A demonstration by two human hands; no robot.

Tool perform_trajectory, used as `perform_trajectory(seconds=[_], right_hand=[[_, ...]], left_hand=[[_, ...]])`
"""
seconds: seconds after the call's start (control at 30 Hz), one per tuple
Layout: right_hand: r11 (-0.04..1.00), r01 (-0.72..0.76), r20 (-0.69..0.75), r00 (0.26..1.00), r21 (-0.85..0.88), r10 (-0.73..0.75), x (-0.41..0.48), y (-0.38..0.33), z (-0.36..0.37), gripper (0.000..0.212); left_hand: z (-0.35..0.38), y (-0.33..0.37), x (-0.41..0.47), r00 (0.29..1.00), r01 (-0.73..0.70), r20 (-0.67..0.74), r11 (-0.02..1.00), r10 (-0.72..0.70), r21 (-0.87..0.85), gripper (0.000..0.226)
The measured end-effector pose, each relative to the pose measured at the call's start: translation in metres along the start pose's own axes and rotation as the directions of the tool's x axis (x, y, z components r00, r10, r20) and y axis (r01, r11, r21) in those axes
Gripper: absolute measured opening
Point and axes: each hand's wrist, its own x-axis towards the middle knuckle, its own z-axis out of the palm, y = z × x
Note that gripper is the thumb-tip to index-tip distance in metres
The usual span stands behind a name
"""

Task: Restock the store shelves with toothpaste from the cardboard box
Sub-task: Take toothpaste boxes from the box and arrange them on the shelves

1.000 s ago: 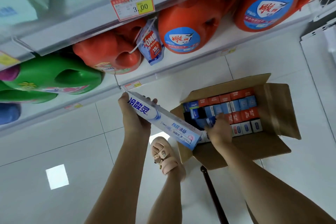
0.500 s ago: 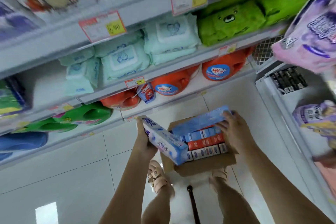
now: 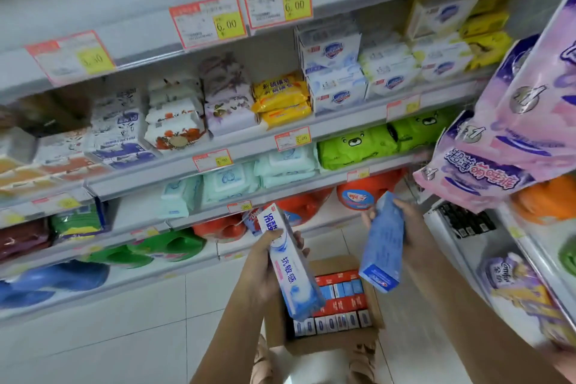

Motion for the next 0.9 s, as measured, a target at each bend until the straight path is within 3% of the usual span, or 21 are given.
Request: perform_trajectory(seconds=[0.1,0.2,0.23,0.3,0.37,0.47,0.53,0.6,0.7,0.77,0.83,0.9], right_hand=[[0.989,-0.147,0.027,0.989,-0.001,0.147,-0.006,-0.017,0.005,0.055],[0.983,-0.158,-0.013,0.987,-0.096,0.157,-0.018,-0.029,0.027,0.029],[0.981,-0.159,-0.013,0.987,-0.107,0.159,-0.021,-0.032,0.035,0.030],[0.980,-0.184,-0.007,0.983,-0.071,0.184,-0.029,-0.039,0.054,0.052],[0.980,-0.184,-0.058,0.982,-0.078,0.180,-0.036,-0.044,0.072,0.050],[0.969,-0.219,-0.108,0.972,-0.117,0.207,-0.038,-0.051,0.085,0.054],[0.946,-0.252,-0.047,0.968,-0.205,0.248,-0.041,-0.061,0.093,0.053],[0.895,-0.250,-0.036,0.966,-0.369,0.255,-0.042,-0.070,0.097,0.037],[0.706,-0.131,0.046,0.973,-0.696,0.226,-0.055,-0.082,0.112,0.027],[0.401,0.079,0.144,0.980,-0.913,0.136,-0.064,-0.087,0.122,0.028],[0.116,0.245,0.254,0.964,-0.963,0.073,-0.074,-0.089,0.131,0.033],[-0.029,0.339,0.334,0.936,-0.940,0.108,-0.084,-0.093,0.139,0.048]], left_hand=[[0.024,0.005,-0.013,0.998,-0.033,0.065,0.992,0.026,0.121,0.030],[0.045,0.012,-0.025,0.995,-0.085,0.073,0.966,0.069,0.244,0.028],[0.053,0.015,-0.030,0.993,-0.113,0.070,0.958,0.098,0.264,0.027],[0.068,0.021,-0.039,0.987,-0.158,0.068,0.949,0.145,0.273,0.022],[0.082,0.028,-0.050,0.982,-0.184,0.081,0.950,0.168,0.251,0.013],[0.099,0.038,-0.061,0.975,-0.220,0.079,0.936,0.207,0.274,0.018],[0.108,0.044,-0.067,0.971,-0.238,0.075,0.916,0.226,0.324,0.024],[0.114,0.049,-0.073,0.967,-0.252,0.071,0.903,0.243,0.347,0.026],[0.119,0.056,-0.078,0.954,-0.300,0.107,0.883,0.281,0.361,0.025],[0.122,0.057,-0.081,0.947,-0.321,0.118,0.878,0.298,0.356,0.027],[0.128,0.055,-0.083,0.940,-0.340,0.114,0.879,0.321,0.334,0.037],[0.136,0.053,-0.083,0.930,-0.367,0.097,0.881,0.355,0.298,0.052]])
